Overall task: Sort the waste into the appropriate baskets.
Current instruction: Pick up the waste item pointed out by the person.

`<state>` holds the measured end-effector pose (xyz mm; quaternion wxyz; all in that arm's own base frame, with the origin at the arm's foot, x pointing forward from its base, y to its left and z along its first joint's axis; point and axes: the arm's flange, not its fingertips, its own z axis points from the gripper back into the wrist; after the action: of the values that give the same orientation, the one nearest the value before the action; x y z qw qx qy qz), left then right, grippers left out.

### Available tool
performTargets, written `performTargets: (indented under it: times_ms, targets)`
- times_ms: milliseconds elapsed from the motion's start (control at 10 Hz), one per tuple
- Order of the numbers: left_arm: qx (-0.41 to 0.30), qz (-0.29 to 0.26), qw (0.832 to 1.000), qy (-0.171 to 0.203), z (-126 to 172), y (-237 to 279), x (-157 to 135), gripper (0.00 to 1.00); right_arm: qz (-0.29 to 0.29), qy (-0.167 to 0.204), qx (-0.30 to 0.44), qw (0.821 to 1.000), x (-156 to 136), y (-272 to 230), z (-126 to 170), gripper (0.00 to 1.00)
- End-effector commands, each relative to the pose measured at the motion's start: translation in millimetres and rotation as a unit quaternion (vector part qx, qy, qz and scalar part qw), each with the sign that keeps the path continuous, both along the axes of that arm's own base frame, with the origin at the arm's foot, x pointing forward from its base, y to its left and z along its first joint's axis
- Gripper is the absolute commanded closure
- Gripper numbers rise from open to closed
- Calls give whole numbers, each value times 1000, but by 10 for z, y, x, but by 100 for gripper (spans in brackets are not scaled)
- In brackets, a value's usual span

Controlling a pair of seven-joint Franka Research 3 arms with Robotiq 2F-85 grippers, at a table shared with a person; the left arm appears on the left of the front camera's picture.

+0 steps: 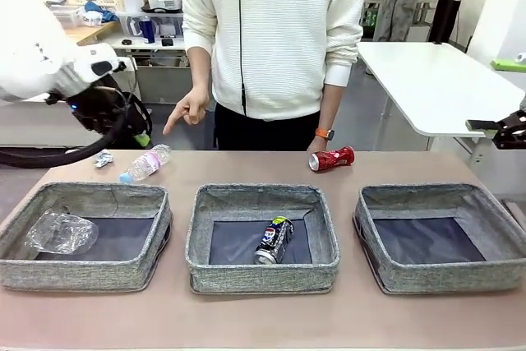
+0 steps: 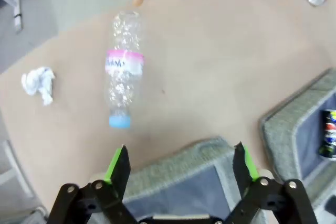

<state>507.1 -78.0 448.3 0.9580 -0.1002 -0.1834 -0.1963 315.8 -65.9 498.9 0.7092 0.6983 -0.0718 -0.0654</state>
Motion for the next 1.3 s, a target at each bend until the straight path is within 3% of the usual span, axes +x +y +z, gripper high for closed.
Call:
performTargets:
  times_ms: [0,200,500,600,700,800,900,1200]
  targets:
    - [50,-9,999,-8,-171,111,183,0,-4,-3,8,1000,14,7,25,0]
    - [55,-38,997,-31,-398,80,360,0,-4,-3,8,1000,14,7,25,0]
    - [96,-28,994,-40,-859,78,705,0,-4,-3,8,1000,14,7,25,0]
    - [85,-8,996,-25,-905,81,798,0,-4,-3,8,1000,14,7,25,0]
    - [77,-32,996,-36,-806,70,565,0,-4,-3,8,1000,14,7,25,0]
    - [77,-32,996,-36,-806,70,565,0,-4,-3,8,1000,14,7,25,0]
    - [82,-28,996,-30,-986,97,695,0,-4,-3,8,1000,14,7,25,0]
    - [93,-48,994,-32,-1008,89,811,0,-4,-3,8,1000,14,7,25,0]
